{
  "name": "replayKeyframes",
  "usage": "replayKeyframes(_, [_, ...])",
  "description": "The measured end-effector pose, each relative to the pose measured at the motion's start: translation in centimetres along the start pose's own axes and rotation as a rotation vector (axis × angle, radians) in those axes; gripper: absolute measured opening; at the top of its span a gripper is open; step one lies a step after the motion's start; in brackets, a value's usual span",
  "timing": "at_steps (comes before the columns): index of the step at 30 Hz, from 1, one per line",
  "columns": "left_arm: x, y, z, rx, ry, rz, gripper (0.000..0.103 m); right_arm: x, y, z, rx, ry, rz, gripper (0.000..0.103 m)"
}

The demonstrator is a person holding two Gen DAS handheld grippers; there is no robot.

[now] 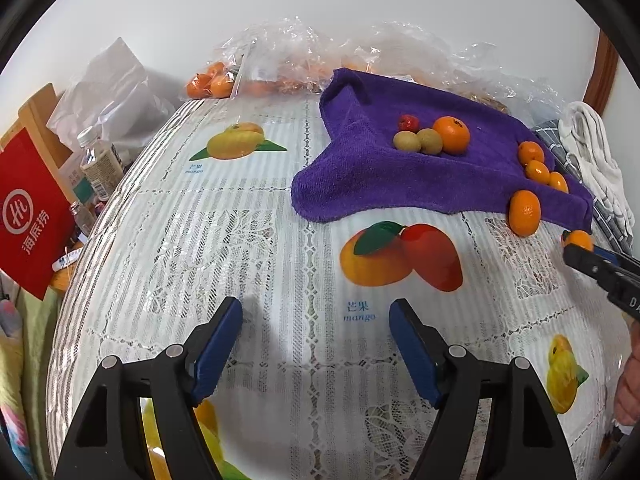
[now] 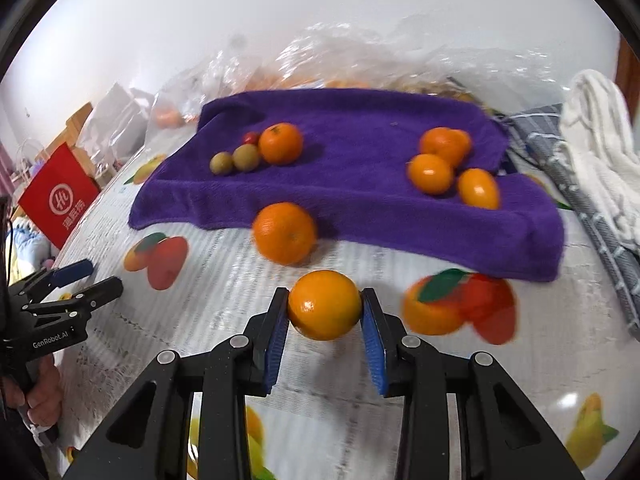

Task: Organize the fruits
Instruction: 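Grasp a mandarin lying on the bed cover with the right tool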

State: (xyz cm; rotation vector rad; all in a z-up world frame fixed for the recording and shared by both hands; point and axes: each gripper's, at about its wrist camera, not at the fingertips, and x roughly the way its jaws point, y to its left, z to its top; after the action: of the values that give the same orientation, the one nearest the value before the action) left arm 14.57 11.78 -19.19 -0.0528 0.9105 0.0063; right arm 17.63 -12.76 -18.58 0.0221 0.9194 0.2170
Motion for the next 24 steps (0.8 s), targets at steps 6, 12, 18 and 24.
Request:
replayKeyframes(6, [-0.1, -0.7, 0.1, -0.016, 0.012, -0.009, 0.074, -1.1, -3.0, -0.3, 0.031, 0.014, -0.062, 0.035])
replayKeyframes(12, [-0.1, -2.0, 0.3, -0.013, 0.027, -0.021, 0.074, -2.0, -5.0, -0.9, 0.055, 0.011, -0.1, 0.036])
replayKeyframes(18, [-0.4, -4.1, 1.0, 0.007, 0.025, -0.076, 0.074, -3.0, -6.4, -1.3, 0.071, -0.012, -0.119, 0.035])
replayKeyframes(24, [-0.1, -7.0, 2.2, 0.055, 0.015, -0.096, 0.074, -4.1, -7.8, -1.3, 0.062, -0.046, -0.133, 0.035])
